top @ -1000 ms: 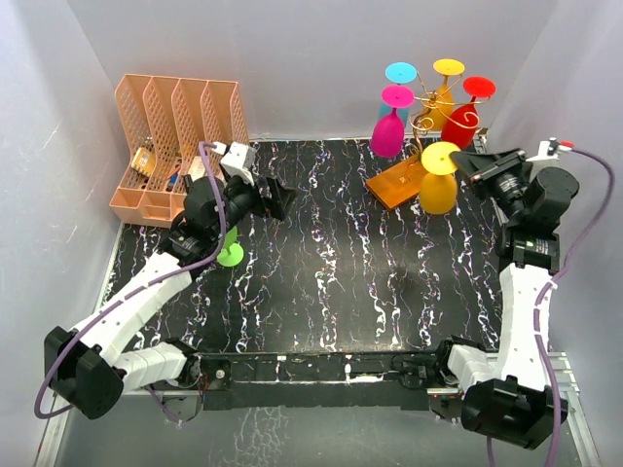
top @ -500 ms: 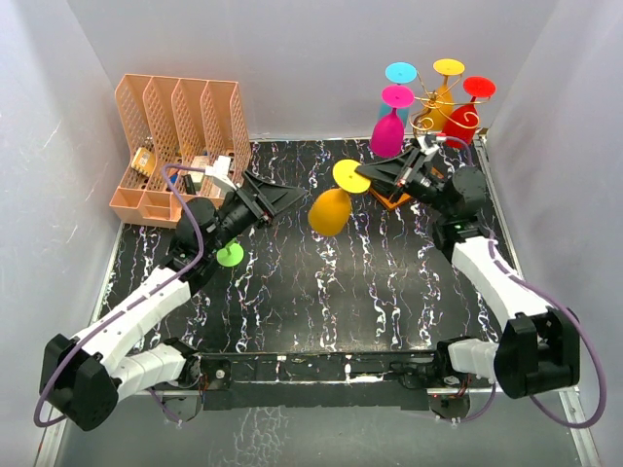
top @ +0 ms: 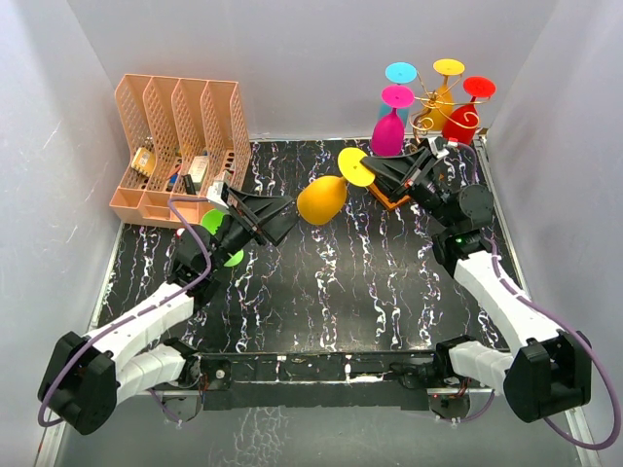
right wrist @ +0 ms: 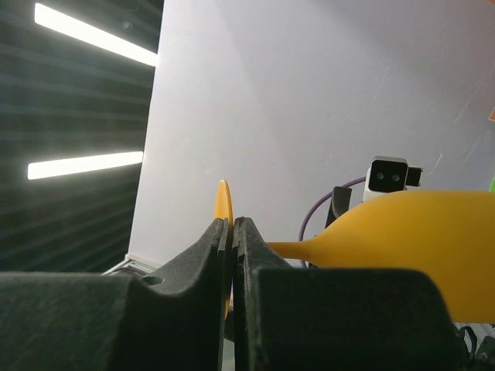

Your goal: Take the wine glass off the wine glass rack

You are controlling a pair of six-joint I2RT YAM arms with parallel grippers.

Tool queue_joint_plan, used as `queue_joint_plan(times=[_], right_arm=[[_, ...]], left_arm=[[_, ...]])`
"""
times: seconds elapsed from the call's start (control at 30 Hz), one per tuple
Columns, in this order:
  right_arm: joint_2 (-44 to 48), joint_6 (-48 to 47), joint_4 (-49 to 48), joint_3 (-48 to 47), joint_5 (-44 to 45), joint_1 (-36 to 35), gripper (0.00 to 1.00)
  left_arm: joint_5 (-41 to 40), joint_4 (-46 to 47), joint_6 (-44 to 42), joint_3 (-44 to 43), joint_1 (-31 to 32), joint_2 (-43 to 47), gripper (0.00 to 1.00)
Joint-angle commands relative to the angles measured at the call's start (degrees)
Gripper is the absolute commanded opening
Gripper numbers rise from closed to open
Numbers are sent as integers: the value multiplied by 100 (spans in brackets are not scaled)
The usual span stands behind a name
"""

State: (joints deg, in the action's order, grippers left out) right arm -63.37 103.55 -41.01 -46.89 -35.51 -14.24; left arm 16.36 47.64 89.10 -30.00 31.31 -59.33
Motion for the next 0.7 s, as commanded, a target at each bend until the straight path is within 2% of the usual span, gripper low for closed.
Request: queue_joint_plan(times=[0.0, 0.13, 0.3, 0.57, 0.67], right_arm=[[73, 240, -341, 3, 325, -118, 7], [30, 409, -419, 35, 451, -195, 7], [7, 431, -478, 154, 570, -275, 7], [86, 456, -377, 497, 736, -341, 7], [74, 353, -242, 585, 807, -342, 7]], left_arm=[[140, 1203, 628, 207, 25, 120, 97], [331, 1421, 704, 180, 38, 54, 95], [334, 2393, 956, 324, 53, -145, 80], [289, 2969, 961, 203, 57, -376, 57], [240, 2970, 927, 115, 64, -457, 44]])
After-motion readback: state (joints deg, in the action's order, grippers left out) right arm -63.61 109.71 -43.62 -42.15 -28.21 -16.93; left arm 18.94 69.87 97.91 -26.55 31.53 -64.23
